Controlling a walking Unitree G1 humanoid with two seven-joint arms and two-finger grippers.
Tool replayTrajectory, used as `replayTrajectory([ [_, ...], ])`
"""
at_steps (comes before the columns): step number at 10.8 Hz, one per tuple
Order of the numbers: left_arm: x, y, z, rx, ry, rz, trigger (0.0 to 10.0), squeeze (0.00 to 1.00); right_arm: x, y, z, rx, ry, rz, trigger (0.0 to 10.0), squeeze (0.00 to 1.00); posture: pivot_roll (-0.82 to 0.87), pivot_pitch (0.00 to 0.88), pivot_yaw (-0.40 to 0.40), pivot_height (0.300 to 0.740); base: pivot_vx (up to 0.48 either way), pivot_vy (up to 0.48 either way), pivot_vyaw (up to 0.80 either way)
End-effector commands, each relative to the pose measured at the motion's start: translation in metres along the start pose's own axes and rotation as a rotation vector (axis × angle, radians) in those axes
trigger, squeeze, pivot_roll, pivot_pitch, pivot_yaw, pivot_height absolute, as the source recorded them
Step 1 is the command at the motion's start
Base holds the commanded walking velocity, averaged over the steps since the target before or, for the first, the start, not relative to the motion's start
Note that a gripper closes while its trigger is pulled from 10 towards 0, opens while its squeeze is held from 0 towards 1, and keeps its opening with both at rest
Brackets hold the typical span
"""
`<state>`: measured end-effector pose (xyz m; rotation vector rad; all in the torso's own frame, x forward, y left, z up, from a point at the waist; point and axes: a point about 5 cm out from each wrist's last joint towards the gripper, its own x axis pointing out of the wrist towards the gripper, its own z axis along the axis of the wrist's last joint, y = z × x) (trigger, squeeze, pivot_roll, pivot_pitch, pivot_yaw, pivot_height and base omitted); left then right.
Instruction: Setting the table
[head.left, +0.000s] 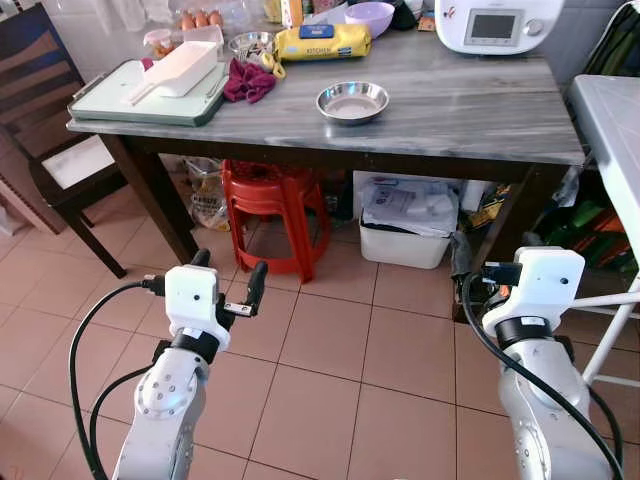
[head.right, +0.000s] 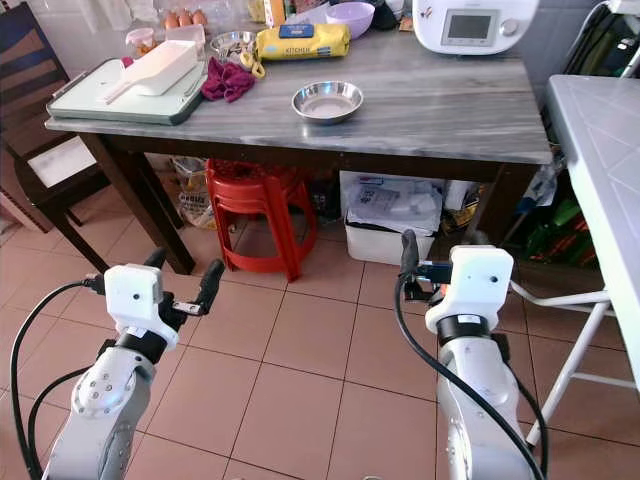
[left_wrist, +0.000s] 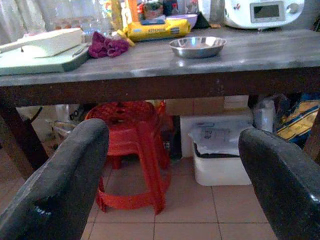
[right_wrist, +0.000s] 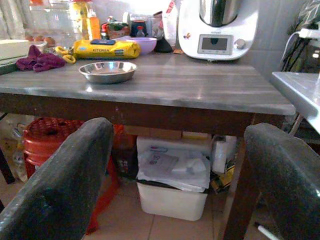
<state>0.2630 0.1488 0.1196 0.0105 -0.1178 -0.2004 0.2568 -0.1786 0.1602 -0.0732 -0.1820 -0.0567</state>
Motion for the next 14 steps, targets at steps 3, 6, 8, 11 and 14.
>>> replayTrajectory([
  [3,0.0012,-0.0023,0.001,0.017,0.003,-0.024,10.0,0.0,0.0005,0.0055,0.0022,0.017,-0.007,0.031,10.0,0.0,-0.08,0.097,0.091,0.74,0.0,0.0,0.0],
  [6,-0.0006,-0.0027,-0.0014,0.008,0.013,-0.036,10.0,0.0,-0.0012,0.0073,-0.001,0.023,0.011,0.032,10.0,0.0,-0.08,0.101,0.094,0.74,0.0,-0.091,0.0],
  [8,-0.001,-0.0027,-0.0017,0.011,0.016,-0.043,10.0,0.0,-0.0011,0.0069,-0.002,0.026,0.016,0.028,10.0,0.0,-0.07,0.102,0.097,0.74,0.0,-0.292,-0.63],
  [11,-0.0018,-0.003,-0.003,0.01,0.022,-0.053,10.0,0.0,-0.0018,0.008,-0.003,0.031,0.019,0.029,10.0,0.0,-0.07,0.103,0.1,0.74,0.0,-0.317,-0.2],
  [14,-0.002,-0.0037,-0.0043,0.011,0.028,-0.062,10.0,0.0,-0.0015,0.0075,-0.0032,0.032,0.019,0.027,10.0,0.0,-0.08,0.104,0.102,0.74,0.0,-0.316,0.0],
])
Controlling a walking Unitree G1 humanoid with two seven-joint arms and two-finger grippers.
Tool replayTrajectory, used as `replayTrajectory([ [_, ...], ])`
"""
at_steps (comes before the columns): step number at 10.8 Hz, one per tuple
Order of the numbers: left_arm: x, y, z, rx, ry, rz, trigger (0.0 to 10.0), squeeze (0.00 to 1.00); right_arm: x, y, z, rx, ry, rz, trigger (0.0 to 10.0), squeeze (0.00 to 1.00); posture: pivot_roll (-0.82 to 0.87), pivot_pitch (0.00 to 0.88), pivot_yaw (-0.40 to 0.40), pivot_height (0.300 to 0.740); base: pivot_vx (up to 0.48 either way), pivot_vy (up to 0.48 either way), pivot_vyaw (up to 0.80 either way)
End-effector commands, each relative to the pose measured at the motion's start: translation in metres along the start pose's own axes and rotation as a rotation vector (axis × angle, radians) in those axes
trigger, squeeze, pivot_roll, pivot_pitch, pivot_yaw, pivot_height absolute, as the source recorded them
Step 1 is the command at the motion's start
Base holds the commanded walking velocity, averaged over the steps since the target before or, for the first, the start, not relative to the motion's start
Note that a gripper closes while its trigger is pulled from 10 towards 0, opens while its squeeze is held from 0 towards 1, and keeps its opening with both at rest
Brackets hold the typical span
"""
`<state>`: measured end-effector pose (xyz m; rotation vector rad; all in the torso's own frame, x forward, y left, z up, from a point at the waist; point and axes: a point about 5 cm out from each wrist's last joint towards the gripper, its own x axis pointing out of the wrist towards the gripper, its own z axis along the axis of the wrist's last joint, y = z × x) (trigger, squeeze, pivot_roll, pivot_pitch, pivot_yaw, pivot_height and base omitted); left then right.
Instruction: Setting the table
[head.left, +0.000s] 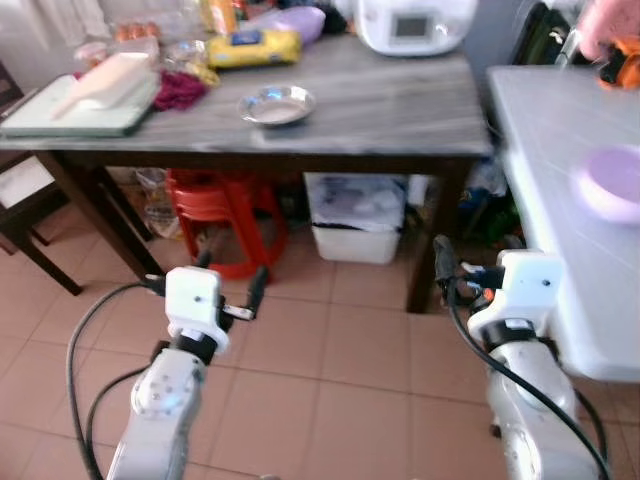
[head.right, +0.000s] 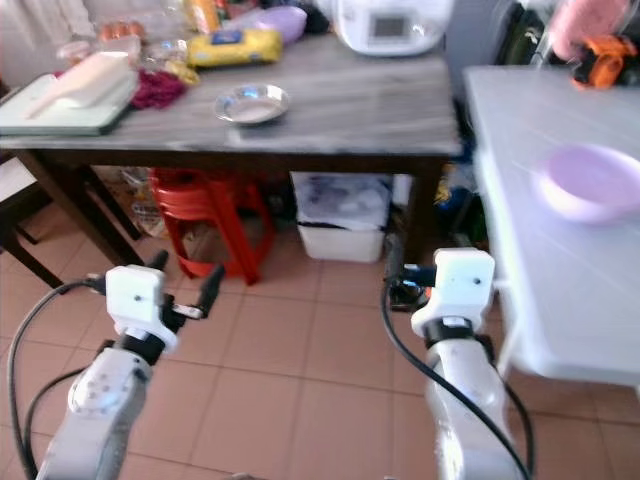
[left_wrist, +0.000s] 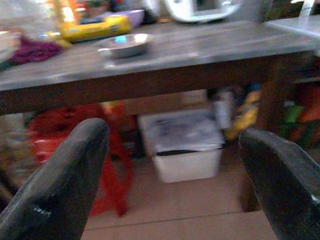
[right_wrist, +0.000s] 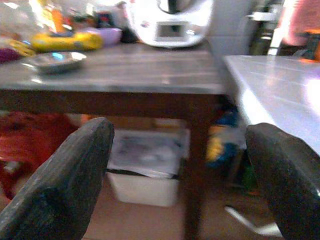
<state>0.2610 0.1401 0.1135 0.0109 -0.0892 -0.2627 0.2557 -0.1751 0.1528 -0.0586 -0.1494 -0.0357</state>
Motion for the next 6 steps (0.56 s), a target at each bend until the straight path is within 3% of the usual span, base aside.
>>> replayTrajectory([
  [1,-0.0016,0.0051,0.0014,0.016,0.0,0.0,10.0,0.0,0.0008,0.0039,0.0035,0.016,-0.013,0.007,10.0,0.0,-0.07,0.104,0.103,0.74,0.0,-0.315,0.0],
  [6,-0.0006,0.0033,0.0009,0.019,0.002,-0.009,10.0,0.0,0.0015,0.0032,0.0036,0.008,-0.015,0.008,10.0,0.0,-0.08,0.106,0.1,0.74,0.0,-0.316,0.0],
])
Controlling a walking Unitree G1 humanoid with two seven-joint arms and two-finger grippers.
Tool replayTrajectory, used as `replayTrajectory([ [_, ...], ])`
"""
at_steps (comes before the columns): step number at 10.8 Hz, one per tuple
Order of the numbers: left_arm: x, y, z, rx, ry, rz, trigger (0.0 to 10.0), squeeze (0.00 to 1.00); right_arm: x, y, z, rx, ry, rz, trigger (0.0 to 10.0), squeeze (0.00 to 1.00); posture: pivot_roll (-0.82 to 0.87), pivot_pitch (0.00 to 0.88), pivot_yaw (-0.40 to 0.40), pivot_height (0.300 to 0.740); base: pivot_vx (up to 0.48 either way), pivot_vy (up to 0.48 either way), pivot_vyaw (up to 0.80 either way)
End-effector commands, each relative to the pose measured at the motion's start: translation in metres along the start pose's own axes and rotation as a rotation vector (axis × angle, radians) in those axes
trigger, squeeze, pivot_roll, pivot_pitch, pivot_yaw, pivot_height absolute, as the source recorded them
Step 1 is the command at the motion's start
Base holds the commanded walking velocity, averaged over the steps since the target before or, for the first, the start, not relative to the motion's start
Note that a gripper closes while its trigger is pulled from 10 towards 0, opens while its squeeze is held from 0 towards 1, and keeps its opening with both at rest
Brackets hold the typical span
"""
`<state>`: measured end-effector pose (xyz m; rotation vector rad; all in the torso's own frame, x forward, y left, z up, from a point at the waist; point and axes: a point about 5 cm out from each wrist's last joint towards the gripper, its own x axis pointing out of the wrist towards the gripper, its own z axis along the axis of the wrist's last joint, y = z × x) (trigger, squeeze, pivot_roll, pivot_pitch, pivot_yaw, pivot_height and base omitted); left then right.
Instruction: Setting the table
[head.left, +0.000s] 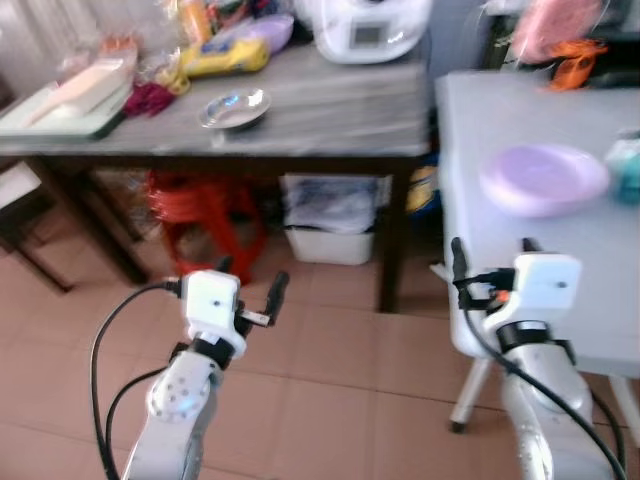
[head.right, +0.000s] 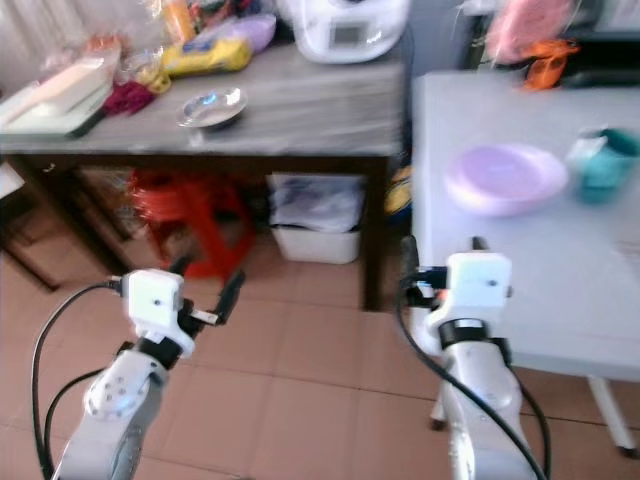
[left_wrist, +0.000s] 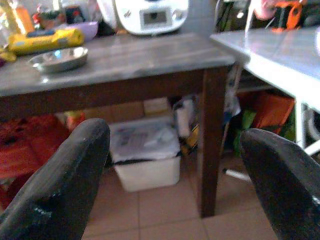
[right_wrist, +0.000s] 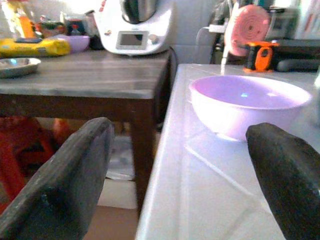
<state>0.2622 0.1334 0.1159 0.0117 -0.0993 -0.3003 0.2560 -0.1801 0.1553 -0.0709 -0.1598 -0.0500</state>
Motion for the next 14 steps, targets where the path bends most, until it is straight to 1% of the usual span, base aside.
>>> replayTrajectory([
  [1,-0.004,0.0092,-0.0018,0.017,0.014,0.027,10.0,0.0,0.0006,0.0078,0.0015,0.02,-0.004,0.021,10.0,0.0,-0.08,0.105,0.099,0.74,0.0,-0.315,0.0],
  [4,-0.004,0.0087,-0.003,0.016,0.018,0.026,10.0,0.0,0.0014,0.0074,0.0014,0.008,-0.006,0.022,10.0,0.0,-0.08,0.102,0.095,0.74,0.0,-0.316,0.0],
  [11,-0.0041,0.0089,-0.0037,0.02,0.019,0.028,10.0,0.0,0.002,0.009,0.0009,0.012,-0.006,0.025,10.0,0.0,-0.08,0.102,0.098,0.74,0.0,-0.303,0.0],
  [12,-0.0042,0.0085,-0.0046,-0.007,0.021,0.028,10.0,0.0,0.001,0.0084,0.0004,0.013,-0.004,0.02,10.0,0.0,-0.08,0.102,0.098,0.74,0.0,0.0,0.0],
  [14,-0.0031,0.0075,-0.0034,-0.024,0.013,0.007,10.0,0.0,0.0008,0.0079,0.0007,0.01,-0.006,0.019,10.0,0.0,-0.08,0.106,0.1,0.74,0.0,0.0,0.0],
])
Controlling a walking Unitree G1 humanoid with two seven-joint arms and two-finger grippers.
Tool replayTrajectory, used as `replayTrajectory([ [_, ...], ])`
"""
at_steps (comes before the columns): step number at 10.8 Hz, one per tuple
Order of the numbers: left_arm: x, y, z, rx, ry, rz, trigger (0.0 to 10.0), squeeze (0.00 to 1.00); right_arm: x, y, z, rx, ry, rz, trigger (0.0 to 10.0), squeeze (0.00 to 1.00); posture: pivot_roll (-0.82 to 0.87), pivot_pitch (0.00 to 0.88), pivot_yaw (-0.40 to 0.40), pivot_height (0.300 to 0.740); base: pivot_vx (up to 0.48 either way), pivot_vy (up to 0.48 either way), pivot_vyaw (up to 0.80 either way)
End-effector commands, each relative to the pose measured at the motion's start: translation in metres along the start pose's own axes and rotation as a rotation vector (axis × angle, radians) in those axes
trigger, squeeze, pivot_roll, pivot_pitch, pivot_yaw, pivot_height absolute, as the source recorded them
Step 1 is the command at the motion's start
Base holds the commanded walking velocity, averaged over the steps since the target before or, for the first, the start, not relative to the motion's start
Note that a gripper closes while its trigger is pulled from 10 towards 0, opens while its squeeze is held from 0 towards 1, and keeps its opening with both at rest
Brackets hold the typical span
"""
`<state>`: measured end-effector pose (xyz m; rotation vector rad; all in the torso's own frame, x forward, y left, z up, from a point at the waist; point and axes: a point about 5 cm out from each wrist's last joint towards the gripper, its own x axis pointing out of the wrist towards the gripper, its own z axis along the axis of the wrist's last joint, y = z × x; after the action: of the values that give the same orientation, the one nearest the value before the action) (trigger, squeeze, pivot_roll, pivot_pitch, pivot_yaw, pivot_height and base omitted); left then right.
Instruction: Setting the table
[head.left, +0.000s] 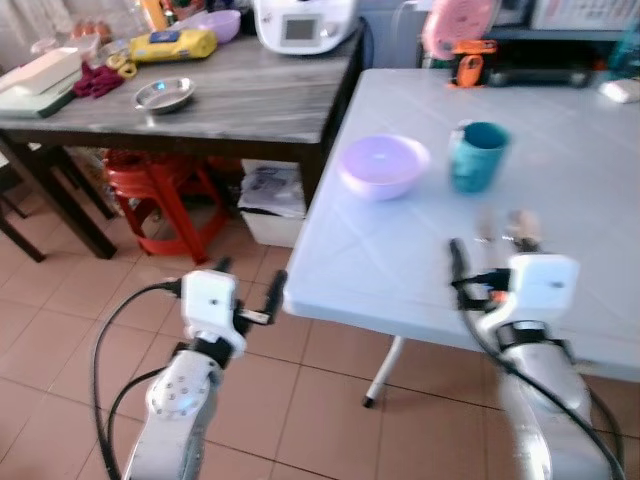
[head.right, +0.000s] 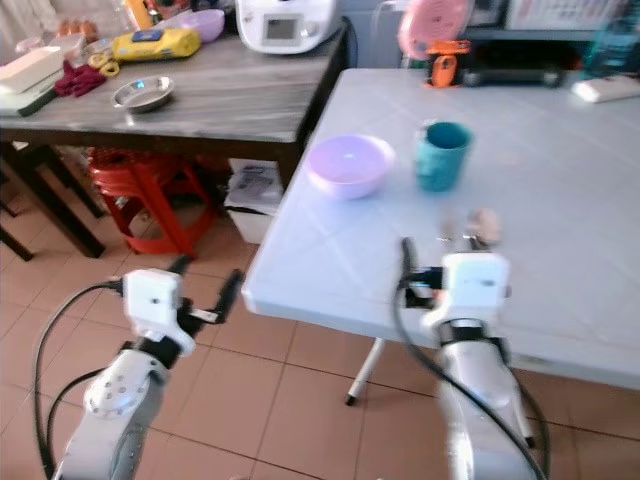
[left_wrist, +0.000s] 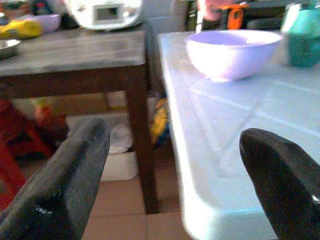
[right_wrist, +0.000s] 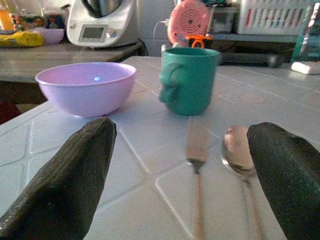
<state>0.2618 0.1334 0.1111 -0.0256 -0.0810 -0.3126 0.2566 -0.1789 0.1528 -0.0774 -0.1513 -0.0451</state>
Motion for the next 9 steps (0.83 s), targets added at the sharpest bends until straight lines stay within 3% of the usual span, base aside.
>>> replayTrajectory([
  [1,-0.0023,0.0062,0.0017,0.009,-0.002,0.002,10.0,0.0,0.0006,0.006,0.0033,0.015,-0.015,0.013,10.0,0.0,-0.08,0.106,0.099,0.74,0.0,0.0,0.0],
  [7,-0.0027,0.0016,0.0024,-0.021,-0.009,-0.04,10.0,0.0,-0.0008,0.0086,0.0042,-0.026,-0.024,0.038,10.0,0.0,-0.09,0.106,0.096,0.74,0.315,0.0,0.0],
  [9,-0.0025,0.001,0.0025,-0.023,-0.01,-0.046,10.0,0.0,-0.0002,0.0084,0.0042,-0.023,-0.024,0.036,10.0,0.0,-0.09,0.105,0.098,0.74,0.334,0.0,0.6],
])
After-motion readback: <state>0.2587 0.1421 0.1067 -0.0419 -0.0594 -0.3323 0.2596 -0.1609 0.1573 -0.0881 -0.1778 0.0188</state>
